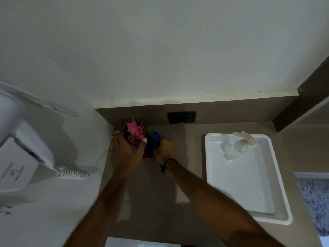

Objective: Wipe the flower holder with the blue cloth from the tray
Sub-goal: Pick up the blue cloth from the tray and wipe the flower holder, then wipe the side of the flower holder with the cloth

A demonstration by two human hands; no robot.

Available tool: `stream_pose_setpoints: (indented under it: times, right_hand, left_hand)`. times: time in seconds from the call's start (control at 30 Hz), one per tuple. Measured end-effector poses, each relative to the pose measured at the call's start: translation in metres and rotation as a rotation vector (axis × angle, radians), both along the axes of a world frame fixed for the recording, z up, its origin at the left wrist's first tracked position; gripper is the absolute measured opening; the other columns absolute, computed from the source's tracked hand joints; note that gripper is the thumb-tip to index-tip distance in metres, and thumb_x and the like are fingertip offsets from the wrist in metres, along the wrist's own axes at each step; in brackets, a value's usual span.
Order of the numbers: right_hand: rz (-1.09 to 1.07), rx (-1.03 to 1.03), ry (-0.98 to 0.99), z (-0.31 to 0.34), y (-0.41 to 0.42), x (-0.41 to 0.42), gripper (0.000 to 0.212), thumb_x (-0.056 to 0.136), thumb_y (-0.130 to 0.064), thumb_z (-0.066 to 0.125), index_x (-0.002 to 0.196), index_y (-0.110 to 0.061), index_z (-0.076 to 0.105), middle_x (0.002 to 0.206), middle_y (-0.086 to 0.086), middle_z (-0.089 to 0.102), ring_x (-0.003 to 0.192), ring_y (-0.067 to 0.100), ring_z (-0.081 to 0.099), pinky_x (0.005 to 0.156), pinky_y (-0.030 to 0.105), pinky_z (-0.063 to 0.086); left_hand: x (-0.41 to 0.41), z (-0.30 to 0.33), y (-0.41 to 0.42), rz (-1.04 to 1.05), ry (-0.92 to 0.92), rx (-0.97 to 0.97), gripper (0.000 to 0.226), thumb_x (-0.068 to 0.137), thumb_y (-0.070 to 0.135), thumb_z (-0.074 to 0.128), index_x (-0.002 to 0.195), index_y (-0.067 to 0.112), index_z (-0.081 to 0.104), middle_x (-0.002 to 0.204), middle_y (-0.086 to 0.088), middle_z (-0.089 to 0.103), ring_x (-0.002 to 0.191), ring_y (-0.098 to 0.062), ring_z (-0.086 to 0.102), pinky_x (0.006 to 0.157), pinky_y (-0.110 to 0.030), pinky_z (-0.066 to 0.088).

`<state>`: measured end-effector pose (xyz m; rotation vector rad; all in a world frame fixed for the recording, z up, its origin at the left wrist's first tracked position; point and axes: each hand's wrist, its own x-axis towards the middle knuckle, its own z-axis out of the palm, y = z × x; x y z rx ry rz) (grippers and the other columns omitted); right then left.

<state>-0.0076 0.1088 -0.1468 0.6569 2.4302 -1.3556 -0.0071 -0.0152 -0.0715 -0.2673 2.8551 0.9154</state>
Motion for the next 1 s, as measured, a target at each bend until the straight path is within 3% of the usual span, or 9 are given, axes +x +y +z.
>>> stream_pose_setpoints:
  times: [0.1, 0.23, 0.33, 0.47, 0.57, 0.7, 0.83, 0.9, 1.0]
  right_hand:
    - [-0.066, -0.119, 0.078, 0.021, 0.010, -0.012, 0.024, 0.095, -0.016, 0.055, 0.097, 0.005, 0.069, 0.098, 0.025, 0.072, 0.092, 0.038, 0.069, 0.072, 0.039, 0.056]
    - [-0.187, -0.263, 0.340, 0.044, 0.025, -0.012, 0.020, 0.093, -0.022, 0.064, 0.074, -0.014, 0.060, 0.066, -0.004, 0.059, 0.050, -0.003, 0.055, 0.043, 0.007, 0.041]
    - [-0.187, -0.196, 0.390, 0.030, 0.016, -0.002, 0.018, 0.096, -0.022, 0.060, 0.092, -0.007, 0.068, 0.075, -0.004, 0.062, 0.056, 0.002, 0.056, 0.048, 0.008, 0.044]
    - [0.013, -0.009, 0.109, -0.008, -0.005, 0.008, 0.030, 0.097, -0.013, 0.050, 0.122, -0.002, 0.061, 0.107, 0.019, 0.071, 0.096, 0.037, 0.066, 0.082, 0.047, 0.057]
    - [0.070, 0.160, 0.017, -0.020, -0.009, 0.007, 0.040, 0.096, -0.016, 0.052, 0.135, -0.005, 0.051, 0.119, 0.022, 0.067, 0.107, 0.042, 0.064, 0.089, 0.050, 0.056]
    - [-0.088, -0.022, -0.021, -0.003, -0.005, -0.006, 0.029, 0.093, -0.014, 0.055, 0.118, -0.002, 0.066, 0.114, 0.023, 0.069, 0.106, 0.041, 0.066, 0.086, 0.044, 0.056]
    - [-0.121, -0.250, 0.055, 0.021, 0.013, -0.014, 0.019, 0.096, -0.016, 0.058, 0.086, 0.000, 0.063, 0.087, 0.020, 0.065, 0.083, 0.031, 0.065, 0.070, 0.036, 0.052]
    - [-0.166, -0.431, 0.092, 0.035, 0.024, -0.011, 0.023, 0.097, -0.017, 0.060, 0.102, 0.005, 0.067, 0.104, 0.025, 0.070, 0.097, 0.038, 0.068, 0.086, 0.044, 0.058]
    - [-0.228, -0.667, 0.115, 0.058, 0.046, 0.007, 0.037, 0.101, -0.015, 0.055, 0.133, 0.003, 0.056, 0.136, 0.025, 0.059, 0.124, 0.042, 0.059, 0.106, 0.053, 0.048]
  left_hand:
    - [0.002, -0.001, -0.001, -0.016, 0.013, -0.013, 0.115, 0.079, 0.069, 0.059, 0.164, 0.014, 0.003, 0.173, -0.010, 0.008, 0.160, -0.033, 0.011, 0.128, -0.056, 0.019]
    - [0.001, -0.003, -0.001, -0.031, 0.041, -0.042, 0.111, 0.084, 0.063, 0.062, 0.163, 0.009, 0.004, 0.172, -0.013, 0.011, 0.160, -0.033, 0.012, 0.129, -0.053, 0.012]
    - [0.002, -0.004, -0.001, -0.027, 0.035, -0.053, 0.112, 0.084, 0.064, 0.061, 0.163, 0.010, 0.003, 0.173, -0.012, 0.010, 0.161, -0.033, 0.009, 0.130, -0.052, 0.010]
    - [0.001, -0.003, -0.001, -0.029, 0.026, -0.058, 0.114, 0.084, 0.068, 0.059, 0.163, 0.010, 0.002, 0.174, -0.012, 0.007, 0.162, -0.029, 0.003, 0.131, -0.048, 0.001]
    - [0.002, -0.001, 0.000, -0.029, 0.022, -0.059, 0.114, 0.084, 0.066, 0.060, 0.163, 0.009, 0.002, 0.173, -0.013, 0.007, 0.162, -0.028, 0.003, 0.131, -0.047, 0.000]
    - [0.006, 0.005, 0.001, -0.031, -0.001, -0.049, 0.113, 0.085, 0.066, 0.059, 0.163, 0.009, 0.000, 0.174, -0.014, 0.003, 0.162, -0.030, 0.000, 0.131, -0.050, 0.003]
    - [0.007, 0.013, 0.003, -0.044, -0.021, -0.051, 0.111, 0.088, 0.063, 0.057, 0.163, 0.006, -0.001, 0.173, -0.015, 0.003, 0.162, -0.031, 0.000, 0.131, -0.049, 0.001]
    - [0.009, 0.018, 0.005, -0.045, -0.031, -0.070, 0.109, 0.088, 0.063, 0.057, 0.163, 0.006, 0.000, 0.173, -0.015, 0.004, 0.162, -0.031, 0.002, 0.130, -0.050, 0.000]
    - [0.009, 0.026, 0.006, -0.060, -0.076, -0.132, 0.109, 0.089, 0.065, 0.054, 0.162, 0.004, 0.002, 0.173, -0.017, 0.005, 0.162, -0.033, 0.001, 0.128, -0.054, -0.001]
